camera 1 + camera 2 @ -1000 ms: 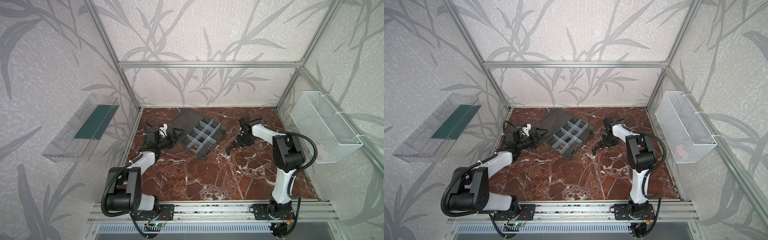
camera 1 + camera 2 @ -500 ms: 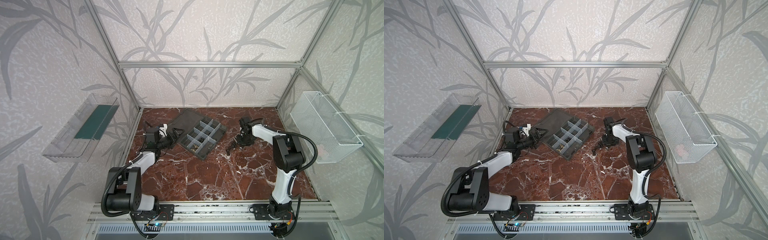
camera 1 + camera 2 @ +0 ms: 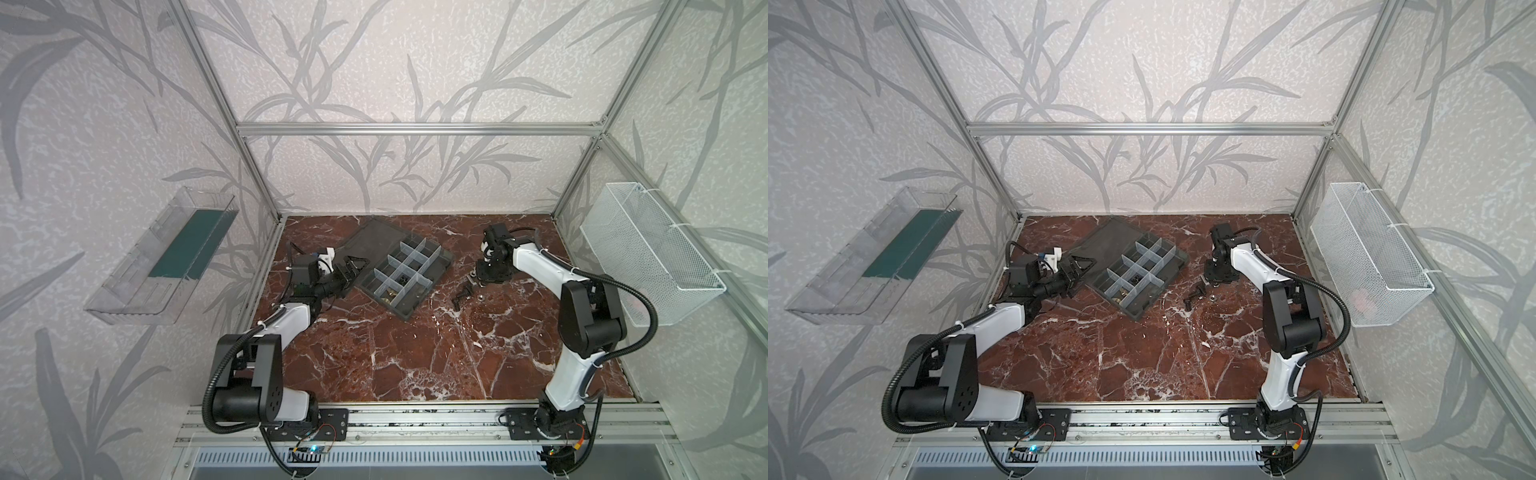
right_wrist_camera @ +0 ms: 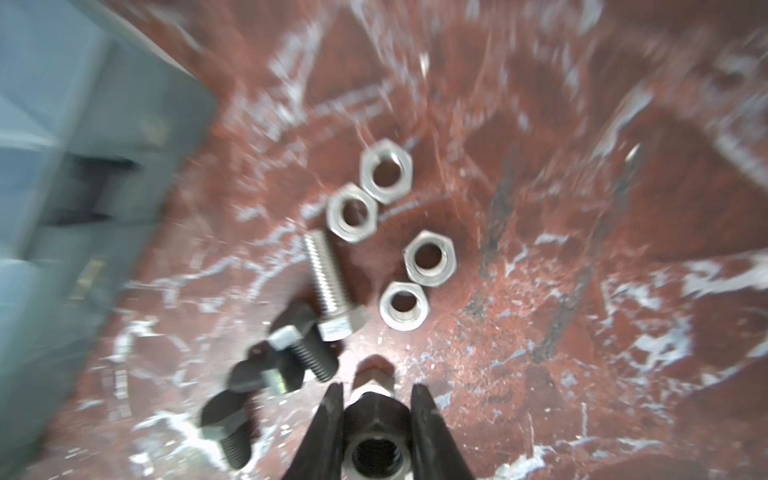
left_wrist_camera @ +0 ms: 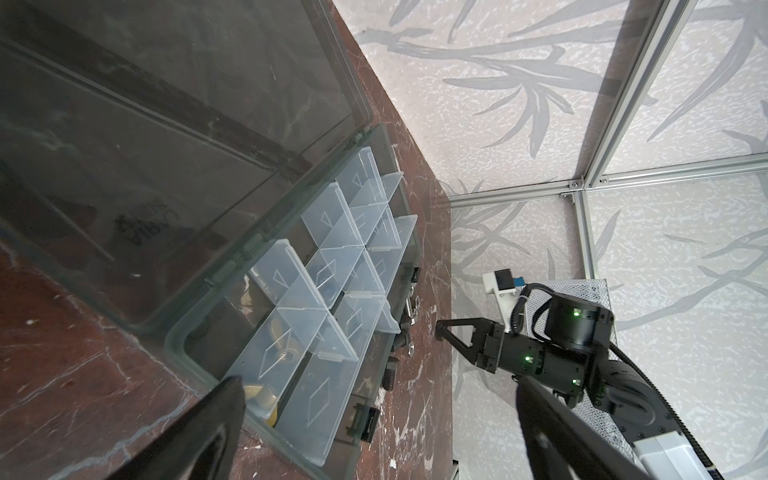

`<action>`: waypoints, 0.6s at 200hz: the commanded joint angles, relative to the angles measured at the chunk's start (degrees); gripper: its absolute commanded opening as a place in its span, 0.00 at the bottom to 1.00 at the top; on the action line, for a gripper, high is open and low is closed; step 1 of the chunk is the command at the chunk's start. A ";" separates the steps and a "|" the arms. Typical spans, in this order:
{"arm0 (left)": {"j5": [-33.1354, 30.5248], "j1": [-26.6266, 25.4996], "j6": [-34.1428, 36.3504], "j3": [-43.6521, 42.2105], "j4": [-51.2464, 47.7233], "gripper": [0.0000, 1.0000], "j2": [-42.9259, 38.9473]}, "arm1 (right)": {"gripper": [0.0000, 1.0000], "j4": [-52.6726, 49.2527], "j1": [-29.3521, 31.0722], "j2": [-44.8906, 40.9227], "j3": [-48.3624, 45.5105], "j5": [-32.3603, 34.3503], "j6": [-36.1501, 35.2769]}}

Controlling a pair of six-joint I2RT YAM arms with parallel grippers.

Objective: Sort the screws and nuts into containers
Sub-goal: 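Carry the black hex nut with the right gripper over the compartment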

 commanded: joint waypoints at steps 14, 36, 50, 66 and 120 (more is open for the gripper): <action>0.03 -0.16 -1.58 -0.13 2.89 0.99 -1.45 | 0.04 4.65 3.55 -2.96 5.42 -4.94 -3.46; -0.16 -0.15 -1.86 -0.38 3.09 0.99 -1.57 | 0.04 7.41 6.19 -0.46 9.95 -4.33 -4.54; -0.32 -0.12 -1.62 -0.47 2.78 1.00 -1.84 | 0.03 6.65 7.60 2.64 14.30 -4.23 -5.00; -0.10 -0.16 -1.39 -0.47 2.32 1.00 -2.16 | 0.02 5.86 9.24 6.33 19.02 -3.83 -5.21; -0.60 -0.01 -0.43 -0.56 0.65 1.00 -3.77 | 0.00 4.32 15.17 17.98 30.88 -3.38 -4.64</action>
